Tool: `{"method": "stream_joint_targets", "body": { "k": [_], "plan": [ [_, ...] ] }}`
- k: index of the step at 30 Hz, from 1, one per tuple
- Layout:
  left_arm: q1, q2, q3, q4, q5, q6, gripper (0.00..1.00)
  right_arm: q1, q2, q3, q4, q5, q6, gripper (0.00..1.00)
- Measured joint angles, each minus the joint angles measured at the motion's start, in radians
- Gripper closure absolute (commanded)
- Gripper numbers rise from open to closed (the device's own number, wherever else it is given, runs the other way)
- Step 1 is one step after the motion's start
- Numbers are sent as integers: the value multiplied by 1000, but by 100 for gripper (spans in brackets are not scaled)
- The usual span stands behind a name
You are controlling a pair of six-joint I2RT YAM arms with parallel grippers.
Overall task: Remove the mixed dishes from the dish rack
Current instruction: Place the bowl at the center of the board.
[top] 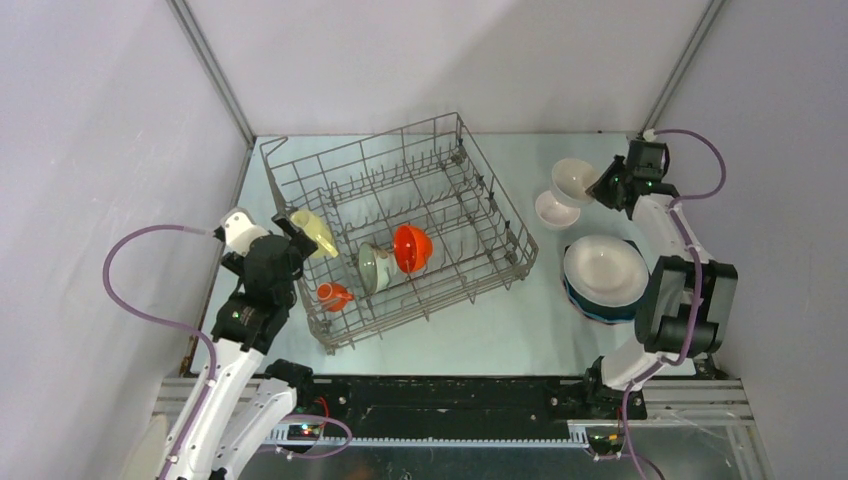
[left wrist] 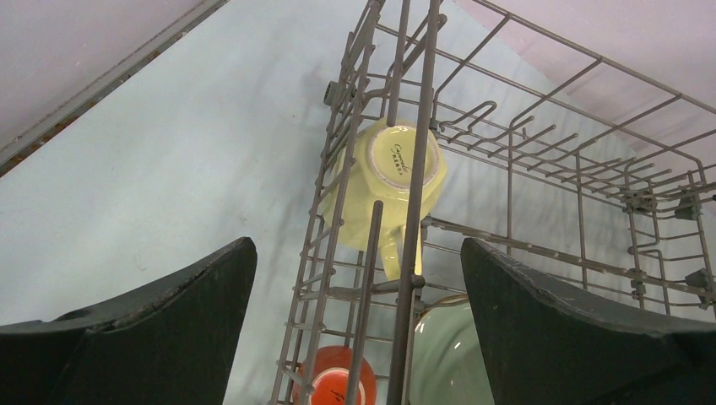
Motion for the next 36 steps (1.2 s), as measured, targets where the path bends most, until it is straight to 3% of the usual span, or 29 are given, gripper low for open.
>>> {"method": "stream_joint_targets", "body": {
  "k": [9, 16, 34, 36],
  "plan": [
    [0, -4, 0, 2, 0, 0, 2, 78, 176, 0, 68, 47, -58, 100],
    [0, -14, 0, 3, 3, 0, 2, 111, 209, -1, 92, 109, -88, 92],
    [0, -6, 0, 3, 3, 1, 2, 108, 212, -1, 112, 214, -126, 48],
    [0, -7, 0, 3, 3, 5, 2, 108, 212, -1, 113, 217, -131, 47]
  ]
}}
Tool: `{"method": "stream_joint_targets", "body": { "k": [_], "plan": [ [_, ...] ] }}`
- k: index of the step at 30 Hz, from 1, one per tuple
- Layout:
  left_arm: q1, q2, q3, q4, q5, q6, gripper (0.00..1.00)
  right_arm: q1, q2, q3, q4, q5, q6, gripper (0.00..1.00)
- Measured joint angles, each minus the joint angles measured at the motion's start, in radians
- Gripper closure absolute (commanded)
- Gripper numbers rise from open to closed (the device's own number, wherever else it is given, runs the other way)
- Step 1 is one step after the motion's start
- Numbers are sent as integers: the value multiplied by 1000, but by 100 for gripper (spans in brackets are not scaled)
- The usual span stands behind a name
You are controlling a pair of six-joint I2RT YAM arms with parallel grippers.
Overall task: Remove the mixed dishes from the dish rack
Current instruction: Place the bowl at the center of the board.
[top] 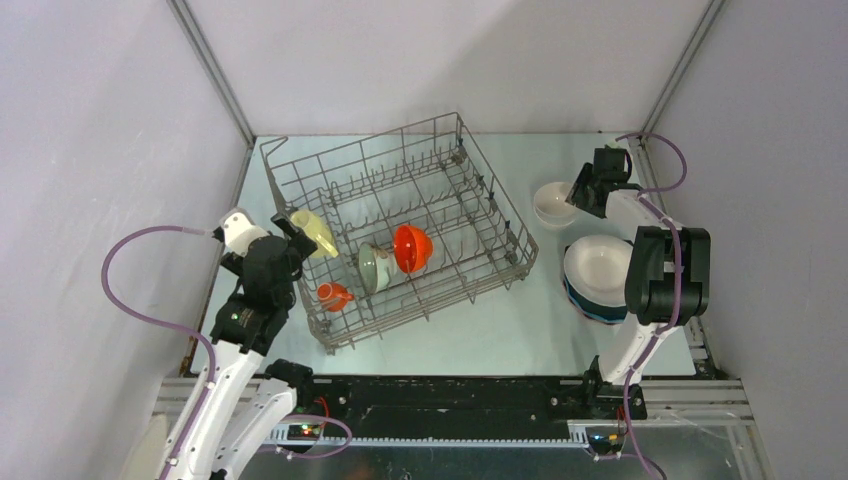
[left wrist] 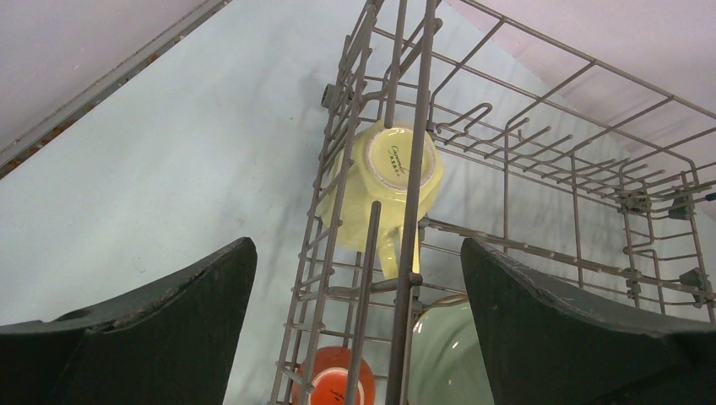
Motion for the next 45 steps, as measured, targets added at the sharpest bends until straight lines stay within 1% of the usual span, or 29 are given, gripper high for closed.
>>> {"method": "stream_joint_targets", "body": {
  "k": [6, 13, 20, 24, 26, 27, 28, 29, 30, 31, 33, 34, 36, 38, 42, 45],
  "plan": [
    [0, 0, 0, 0, 0, 1, 2, 4, 0, 0, 1, 9, -11, 53],
    [0, -1, 0, 0, 0, 1, 2, 23, -3, -31, 75, -20, -44, 51],
    [0, -7, 0, 0, 0, 1, 2, 27, -22, -67, 110, -56, -51, 51],
    [0, -15, 0, 0, 0, 1, 2, 24, -29, -75, 130, -85, -44, 48],
    [0, -17, 0, 0, 0, 1, 2, 24, -33, -76, 133, -81, -40, 43],
    [0, -19, 0, 0, 0, 1, 2, 24, -35, -76, 132, -72, -39, 38],
    [0, -21, 0, 0, 0, 1, 2, 24, -41, -77, 131, -55, -35, 35],
    [0, -21, 0, 0, 0, 1, 2, 24, -49, -79, 128, -39, -33, 28],
    [0, -21, 0, 0, 0, 1, 2, 25, -63, -82, 125, -23, -32, 26],
    [0, -21, -1, 1, 0, 1, 2, 25, -79, -87, 122, -10, -31, 16],
    [0, -19, -1, 1, 0, 1, 2, 25, -133, -99, 115, 10, -35, 3],
    [0, -17, -1, 1, 0, 1, 2, 27, -168, -102, 111, 15, -36, 1],
    [0, -13, -1, 2, 0, 1, 2, 38, -241, -102, 108, 29, -51, 1],
    [0, -10, -2, 2, 1, 1, 2, 74, -315, -102, 110, 44, -74, 0],
    [0, -5, -2, 5, 5, 1, 2, 235, -468, -102, 150, 58, -134, 1],
    [0, 0, -2, 6, 12, 1, 2, 362, -535, -101, 196, 35, -158, 0]
  ]
}}
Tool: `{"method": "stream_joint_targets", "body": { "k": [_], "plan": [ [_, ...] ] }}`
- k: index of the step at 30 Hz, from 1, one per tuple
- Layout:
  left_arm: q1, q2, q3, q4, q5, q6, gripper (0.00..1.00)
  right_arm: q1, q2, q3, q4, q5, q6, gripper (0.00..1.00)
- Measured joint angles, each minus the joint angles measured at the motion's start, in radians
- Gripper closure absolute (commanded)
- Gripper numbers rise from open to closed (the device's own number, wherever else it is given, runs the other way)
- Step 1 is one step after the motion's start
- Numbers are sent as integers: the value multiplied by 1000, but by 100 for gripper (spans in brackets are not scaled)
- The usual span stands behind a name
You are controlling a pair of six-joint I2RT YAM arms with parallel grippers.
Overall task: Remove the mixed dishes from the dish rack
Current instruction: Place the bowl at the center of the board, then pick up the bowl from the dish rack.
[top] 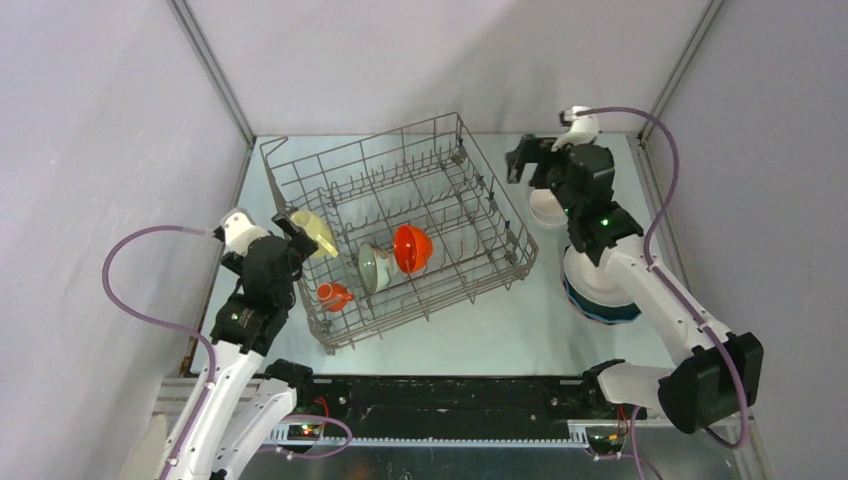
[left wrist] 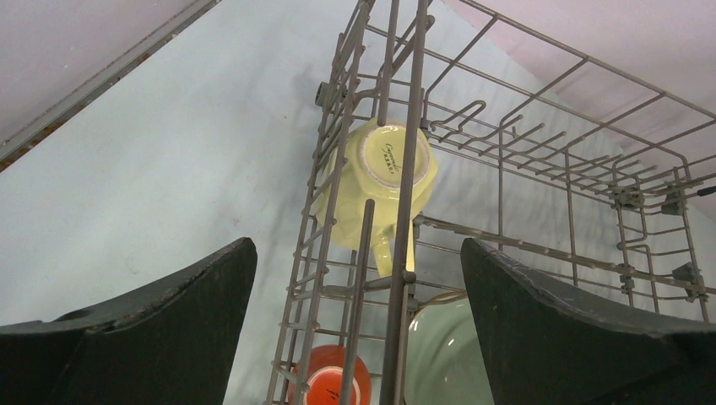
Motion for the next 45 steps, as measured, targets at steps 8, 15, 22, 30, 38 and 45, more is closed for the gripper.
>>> {"method": "stream_joint_targets", "body": {
  "k": [8, 15, 22, 30, 38, 45],
  "plan": [
    [0, -9, 0, 0, 7, 0, 2, 312, 12, 0, 15, -40, 58, 2],
    [0, -14, 0, 0, 10, 0, 2, 516, 193, 50, -121, 118, 167, 5],
    [0, -14, 0, 0, 10, 0, 2, 623, 397, 257, -253, 261, 156, 12],
    [0, -7, 0, 2, 11, 0, 2, 669, 616, 510, -394, 329, 121, 26],
    [0, 7, 0, 3, 16, 0, 2, 706, 752, 626, -523, 440, 87, 36],
    [0, 6, 0, 4, 16, 0, 2, 712, 813, 706, -601, 502, 60, 49]
  ]
}}
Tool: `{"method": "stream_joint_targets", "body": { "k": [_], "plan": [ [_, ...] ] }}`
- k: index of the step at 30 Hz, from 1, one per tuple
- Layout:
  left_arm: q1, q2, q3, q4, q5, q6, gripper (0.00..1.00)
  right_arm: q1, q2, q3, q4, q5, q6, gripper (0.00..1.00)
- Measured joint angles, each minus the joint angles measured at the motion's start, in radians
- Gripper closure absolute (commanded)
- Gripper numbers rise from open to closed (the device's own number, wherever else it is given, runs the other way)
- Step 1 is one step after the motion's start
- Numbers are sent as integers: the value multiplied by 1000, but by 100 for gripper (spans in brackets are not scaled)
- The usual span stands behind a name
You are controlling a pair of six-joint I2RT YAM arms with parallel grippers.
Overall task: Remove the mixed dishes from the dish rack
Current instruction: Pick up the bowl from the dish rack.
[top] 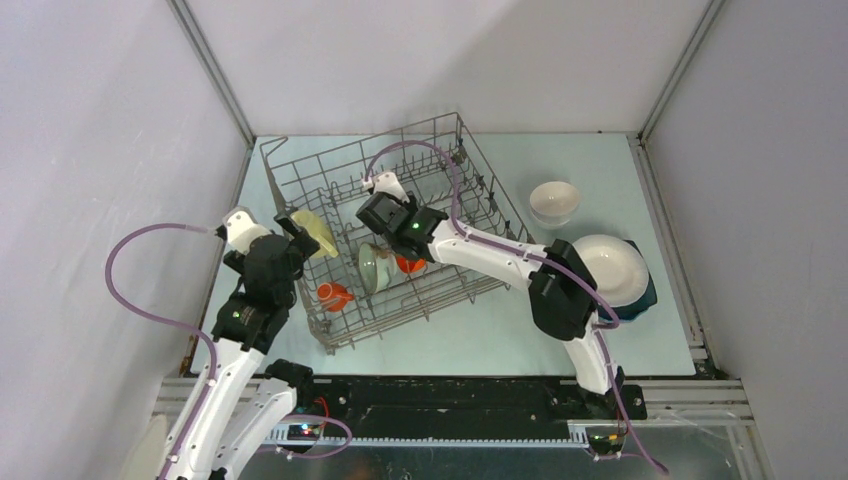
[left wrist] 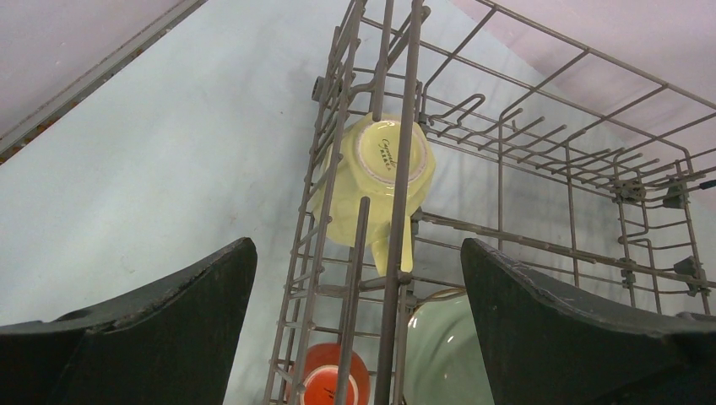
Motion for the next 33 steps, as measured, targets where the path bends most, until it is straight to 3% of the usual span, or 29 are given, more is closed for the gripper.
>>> {"method": "stream_joint_targets", "body": {
  "k": [14, 26, 30, 33],
  "plan": [
    [0, -6, 0, 0, 0, 0, 2, 2, 85, 61, -90, 85, -36, 60],
    [0, 3, 0, 0, 0, 0, 2, 2, 103, 75, -113, 114, -89, 82],
    [0, 3, 0, 0, 0, 0, 2, 3, 104, 75, -113, 127, -101, 96],
    [0, 6, 0, 1, 0, 0, 2, 6, 104, 69, -106, 164, -123, 100]
  ]
}}
